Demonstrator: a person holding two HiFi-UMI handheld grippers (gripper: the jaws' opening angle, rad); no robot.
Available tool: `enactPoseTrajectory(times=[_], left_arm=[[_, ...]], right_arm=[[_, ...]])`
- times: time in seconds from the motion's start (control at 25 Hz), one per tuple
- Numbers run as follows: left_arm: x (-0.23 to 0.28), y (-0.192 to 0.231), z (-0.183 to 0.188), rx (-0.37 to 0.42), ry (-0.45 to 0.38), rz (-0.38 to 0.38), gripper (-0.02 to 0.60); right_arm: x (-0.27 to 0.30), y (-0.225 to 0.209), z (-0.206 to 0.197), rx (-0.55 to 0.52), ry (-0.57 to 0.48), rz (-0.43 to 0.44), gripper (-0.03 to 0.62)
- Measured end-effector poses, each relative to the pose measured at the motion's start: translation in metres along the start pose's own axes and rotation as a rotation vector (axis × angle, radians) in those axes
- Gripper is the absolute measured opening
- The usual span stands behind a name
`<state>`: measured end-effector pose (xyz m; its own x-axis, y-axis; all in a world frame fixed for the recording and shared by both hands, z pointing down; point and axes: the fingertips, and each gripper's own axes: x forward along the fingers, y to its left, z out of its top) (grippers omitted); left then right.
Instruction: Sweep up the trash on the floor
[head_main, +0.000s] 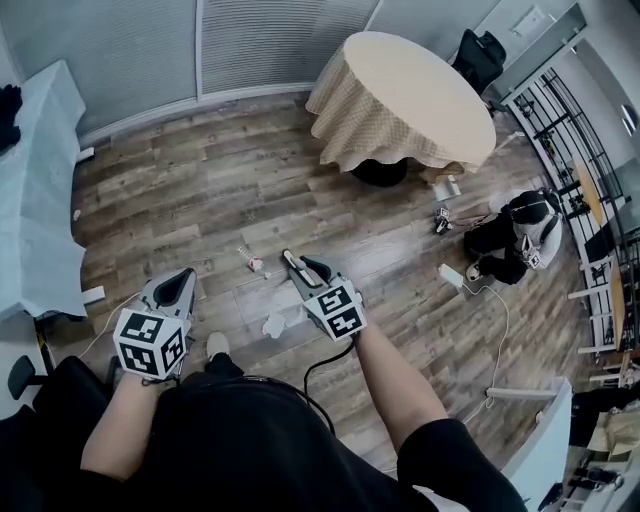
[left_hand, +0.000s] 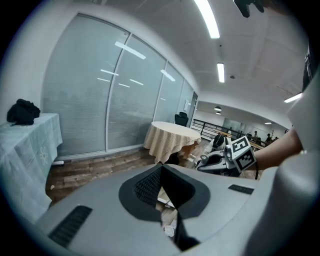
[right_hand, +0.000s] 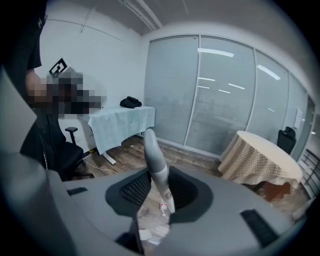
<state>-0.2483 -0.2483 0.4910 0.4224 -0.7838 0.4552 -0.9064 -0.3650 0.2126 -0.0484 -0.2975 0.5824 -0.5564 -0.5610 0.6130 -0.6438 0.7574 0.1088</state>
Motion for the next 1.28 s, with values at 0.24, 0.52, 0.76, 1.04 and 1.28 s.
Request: enactPoseTrajectory(times=[0.24,0.52,0.76,1.04,1.28], left_arm=[[0.01,-0.009,0.006,0.029,0.0,-0.042,-0.005],[0.018,-0.024,0.005,0.053,0.012,-0.077,-0.005],[0.02,-0.03,0.004,0.067,0.018,-0.086,-0.005],[0.016,-0.04,0.004,0.07,0.012,-0.077,-0.005],[0.011,-0.05,0.0,0.07,0.006,-0.071,-0.005]], right_arm=[[-0.017,0.012,-0.004,0.035,-0.008,0.034,0.117],[-0.033,0.039,-0.01,-0.053,0.023,0.163,0.117],[-0.042,0.052,-0.016,-0.145,0.083,0.275,0.117],[-0.06,0.043,-0.006,-0.158,0.084,0.303,0.115],[-0.065,0.035,-0.001,-0.163,0.068,0.298,0.109]])
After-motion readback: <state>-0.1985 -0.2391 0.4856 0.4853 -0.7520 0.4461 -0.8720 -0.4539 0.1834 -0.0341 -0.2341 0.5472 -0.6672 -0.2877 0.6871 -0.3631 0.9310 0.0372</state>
